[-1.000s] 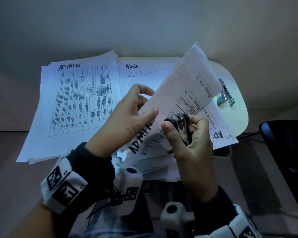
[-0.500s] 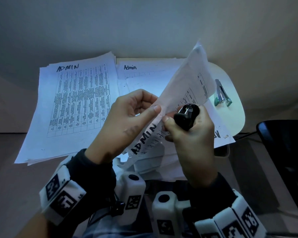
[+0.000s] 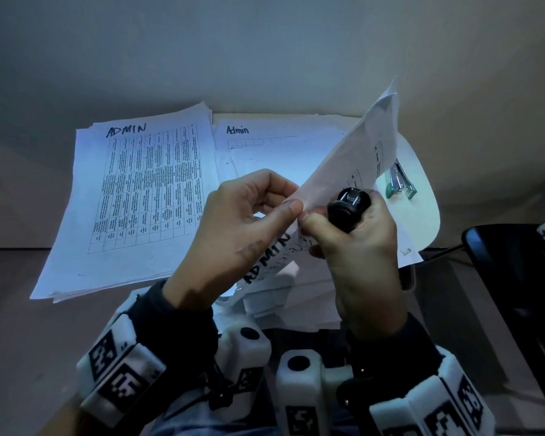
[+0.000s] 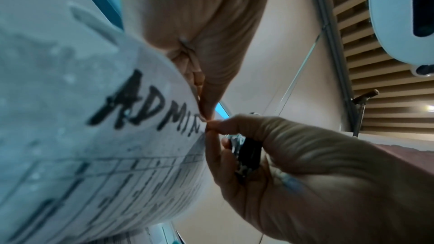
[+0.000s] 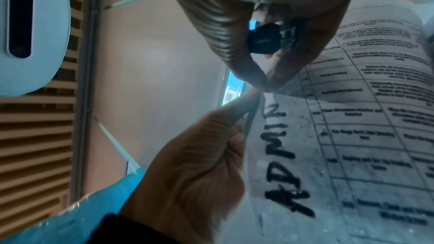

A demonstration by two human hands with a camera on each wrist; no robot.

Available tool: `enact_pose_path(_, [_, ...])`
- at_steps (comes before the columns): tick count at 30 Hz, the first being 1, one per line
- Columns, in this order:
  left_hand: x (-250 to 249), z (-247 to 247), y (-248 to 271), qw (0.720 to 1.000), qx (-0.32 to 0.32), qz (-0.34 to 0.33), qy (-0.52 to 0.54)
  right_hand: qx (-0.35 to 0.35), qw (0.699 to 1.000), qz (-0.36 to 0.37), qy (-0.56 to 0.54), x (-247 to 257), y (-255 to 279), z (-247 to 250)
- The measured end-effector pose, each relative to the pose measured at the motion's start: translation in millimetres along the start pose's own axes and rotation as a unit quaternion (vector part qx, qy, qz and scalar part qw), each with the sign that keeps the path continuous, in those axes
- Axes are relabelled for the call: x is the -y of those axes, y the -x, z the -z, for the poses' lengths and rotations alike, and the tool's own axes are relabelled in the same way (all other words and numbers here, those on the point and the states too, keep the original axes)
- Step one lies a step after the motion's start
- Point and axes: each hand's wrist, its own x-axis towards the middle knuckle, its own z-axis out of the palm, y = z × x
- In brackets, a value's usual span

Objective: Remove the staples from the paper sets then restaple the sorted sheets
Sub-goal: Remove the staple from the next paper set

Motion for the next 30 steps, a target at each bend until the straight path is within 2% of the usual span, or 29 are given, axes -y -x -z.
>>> enact_pose_path(4, [-2.5, -0.6, 0.7, 1.0, 0.02, 0.002, 0.004, 0.047, 0.99, -0.034, -0.132, 6.4, 0.0, 0.2])
enact_pose_path(7, [-4.6, -2.0, -0.9, 1.0, 0.025, 0.002, 0.012, 0.016, 0.987, -0.008, -0.159, 6.2, 2.3, -4.5])
enact_pose_path(10, [-5.7, -5.1, -2.5, 1.0, 0.019, -0.007, -0.001, -0.026, 0.991, 0.022, -0.131, 2.5, 4.5, -8.4])
enact_pose_path(12, [-5.6, -6.0, -2.8, 0.999, 0.012, -0.024, -0.03, -0.025, 0.995, 0.026, -0.097, 2.5, 4.3, -7.4])
enact_pose_path(14, [-4.7, -4.7, -2.7, 0.994, 0.013, -0.064, -0.088, 0.01, 0.994, -0.009, -0.109, 4.8, -0.1, -2.0])
enact_pose_path(16, [-4.7, -1.5, -2.9, 0.984, 0.023, -0.098, -0.149, 0.074, 0.987, -0.073, -0.12, 9.5, -6.9, 4.8])
enact_pose_path(18, [-5.4, 2.3, -4.8, 0.978, 0.031, -0.111, -0.174, 0.124, 0.98, -0.103, -0.112, 14.0, -13.3, 9.7])
enact_pose_path(21, [-6.8, 4.6, -8.9, 0.975, 0.03, -0.117, -0.185, 0.133, 0.982, -0.088, -0.105, 19.2, -17.2, 10.3])
enact_pose_path(26, [-2.1, 9.3, -15.3, 0.982, 0.071, -0.077, -0.156, 0.113, 0.992, 0.011, -0.054, 23.2, -14.0, 10.1])
enact_pose_path(28, [-1.5, 9.3, -16.0, 0.98, 0.091, -0.083, -0.154, 0.117, 0.992, -0.013, -0.044, 24.6, -14.2, 12.4])
enact_pose_path(30, [-2.8, 6.3, -14.8, 0.972, 0.093, -0.126, -0.177, 0.123, 0.989, -0.064, -0.054, 26.7, -15.3, 13.8])
